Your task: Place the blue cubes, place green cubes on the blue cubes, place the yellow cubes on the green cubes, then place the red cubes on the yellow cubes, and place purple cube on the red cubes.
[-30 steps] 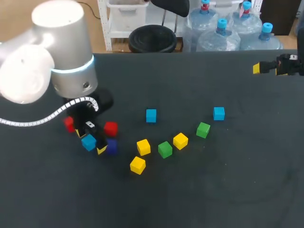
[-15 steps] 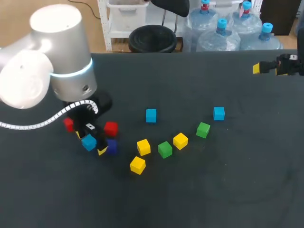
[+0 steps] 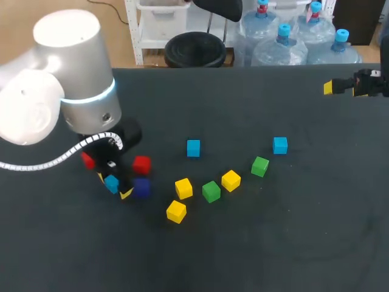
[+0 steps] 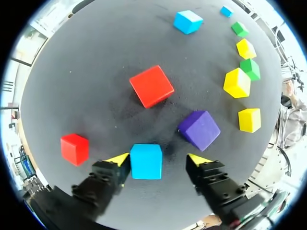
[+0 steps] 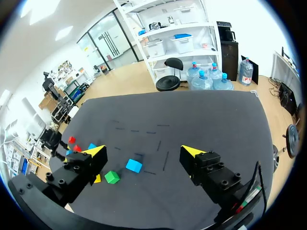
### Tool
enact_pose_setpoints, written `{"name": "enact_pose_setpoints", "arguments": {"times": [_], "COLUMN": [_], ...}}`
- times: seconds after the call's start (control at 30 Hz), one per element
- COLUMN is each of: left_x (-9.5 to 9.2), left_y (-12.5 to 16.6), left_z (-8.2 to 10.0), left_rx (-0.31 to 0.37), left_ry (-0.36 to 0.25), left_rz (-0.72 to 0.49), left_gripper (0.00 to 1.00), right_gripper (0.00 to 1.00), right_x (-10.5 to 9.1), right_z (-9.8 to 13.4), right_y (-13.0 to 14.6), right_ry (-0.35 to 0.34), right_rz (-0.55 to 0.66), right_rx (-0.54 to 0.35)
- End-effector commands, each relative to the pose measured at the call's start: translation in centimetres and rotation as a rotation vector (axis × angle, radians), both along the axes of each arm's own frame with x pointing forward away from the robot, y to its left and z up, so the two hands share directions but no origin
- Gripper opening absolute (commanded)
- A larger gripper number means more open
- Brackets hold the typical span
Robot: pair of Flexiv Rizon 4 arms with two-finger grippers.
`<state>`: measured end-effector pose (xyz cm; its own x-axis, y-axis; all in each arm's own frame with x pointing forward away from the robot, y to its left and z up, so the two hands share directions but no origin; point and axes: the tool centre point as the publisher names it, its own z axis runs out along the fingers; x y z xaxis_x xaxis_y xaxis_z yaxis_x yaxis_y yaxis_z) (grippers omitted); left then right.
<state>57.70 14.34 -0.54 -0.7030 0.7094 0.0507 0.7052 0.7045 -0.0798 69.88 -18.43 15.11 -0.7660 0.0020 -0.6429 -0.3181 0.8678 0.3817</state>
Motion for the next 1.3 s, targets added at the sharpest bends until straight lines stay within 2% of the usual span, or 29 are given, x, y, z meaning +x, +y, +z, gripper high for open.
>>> {"name": "enact_pose_setpoints", "arguments": {"times": [0.03,0.37,0.53,0.8,1.03,1.3], "left_x": [0.3,0.5,1.0,2.5,4.5,7.5], "left_y": [0.0,0.0,-0.2,-1.6,-4.9,-9.6], "left_z": [-0.1,-0.5,-0.1,3.1,6.8,8.6], "left_rx": [0.016,0.028,0.044,0.054,0.106,0.095], "left_ry": [0.007,0.003,-0.021,-0.104,-0.176,-0.255], "left_rz": [-0.003,-0.007,-0.034,-0.111,-0.252,-0.442], "left_gripper": [0.0,0.0,0.0,0.0,0.0,0.0], "right_gripper": [1.0,1.0,1.0,1.0,1.0,1.0], "right_x": [0.1,0.1,0.1,0.1,0.1,0.1], "right_z": [-0.1,-0.1,-0.1,-0.1,-0.1,-0.1], "right_y": [0.0,0.0,0.0,0.0,0.0,0.0], "right_ry": [0.0,0.0,0.0,0.0,0.0,0.0], "right_rz": [0.003,0.003,0.003,0.003,0.003,0.003], "right_rx": [0.001,0.001,0.001,0.001,0.001,0.001]}}
